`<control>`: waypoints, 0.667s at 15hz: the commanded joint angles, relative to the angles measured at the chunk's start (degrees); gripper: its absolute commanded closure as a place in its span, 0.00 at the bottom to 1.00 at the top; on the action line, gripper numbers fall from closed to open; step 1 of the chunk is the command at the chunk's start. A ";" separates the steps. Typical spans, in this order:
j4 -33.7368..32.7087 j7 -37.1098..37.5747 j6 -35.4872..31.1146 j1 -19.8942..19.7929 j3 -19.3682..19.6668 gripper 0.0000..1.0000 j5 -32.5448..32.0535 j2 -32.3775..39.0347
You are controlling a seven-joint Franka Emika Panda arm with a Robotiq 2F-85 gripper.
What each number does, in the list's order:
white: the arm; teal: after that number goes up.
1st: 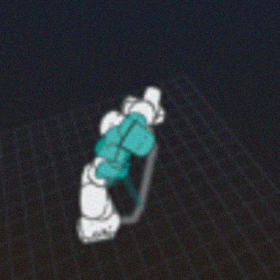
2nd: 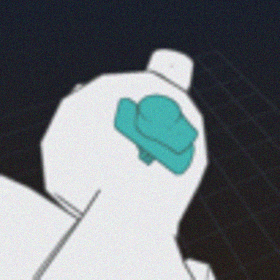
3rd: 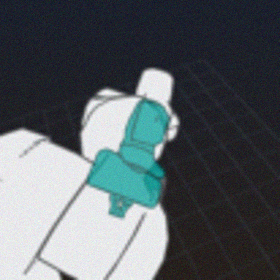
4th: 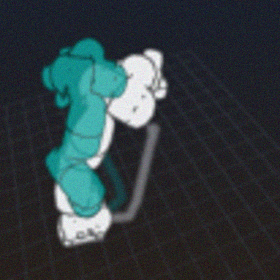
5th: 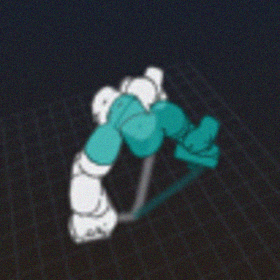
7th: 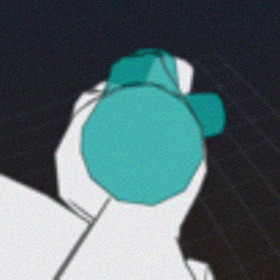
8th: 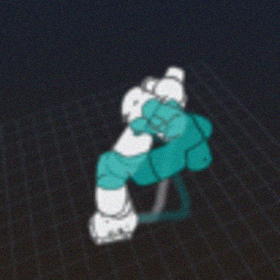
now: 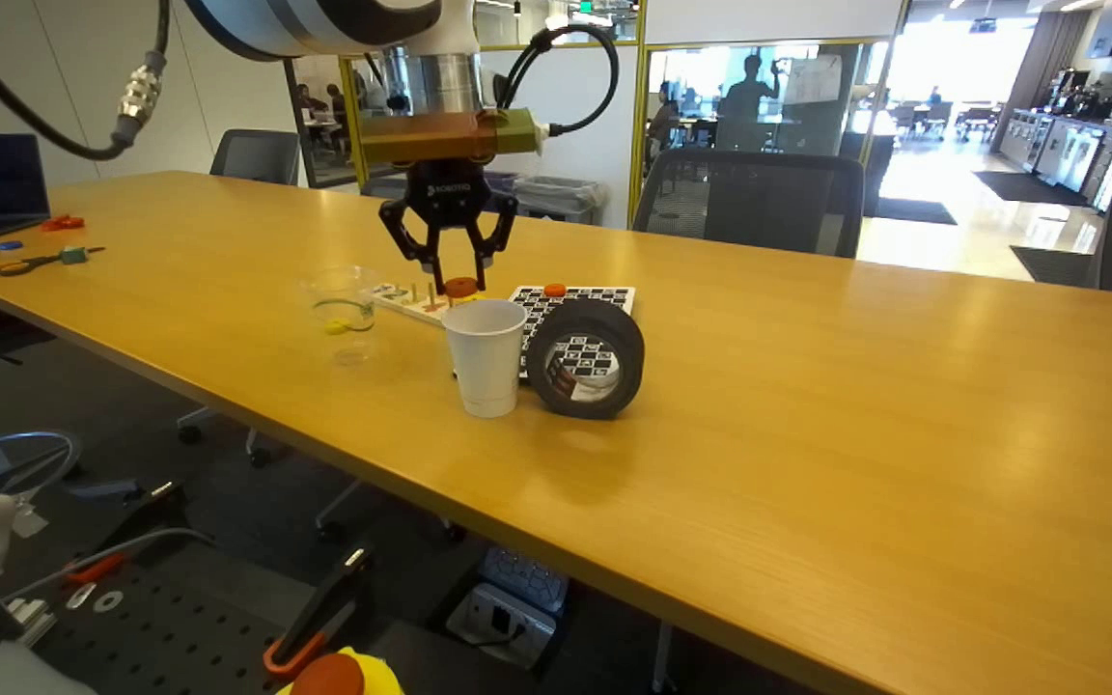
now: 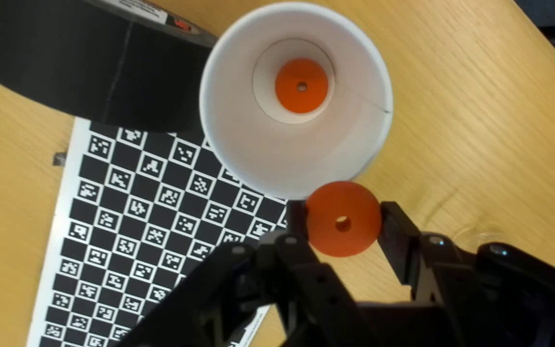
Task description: Pick up the orange and yellow objects from the table and put them in the two cups
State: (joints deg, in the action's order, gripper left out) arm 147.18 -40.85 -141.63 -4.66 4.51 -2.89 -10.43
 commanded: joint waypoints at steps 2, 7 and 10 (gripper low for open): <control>-0.38 7.37 2.70 -0.68 1.27 0.76 -4.18 -2.09; -0.44 14.57 4.14 -1.32 1.79 0.76 -8.23 -1.74; -0.63 17.00 5.12 -1.44 2.08 0.74 -9.17 -1.43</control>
State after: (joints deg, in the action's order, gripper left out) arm 147.19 -27.04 -138.40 -5.74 6.37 -10.11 -11.04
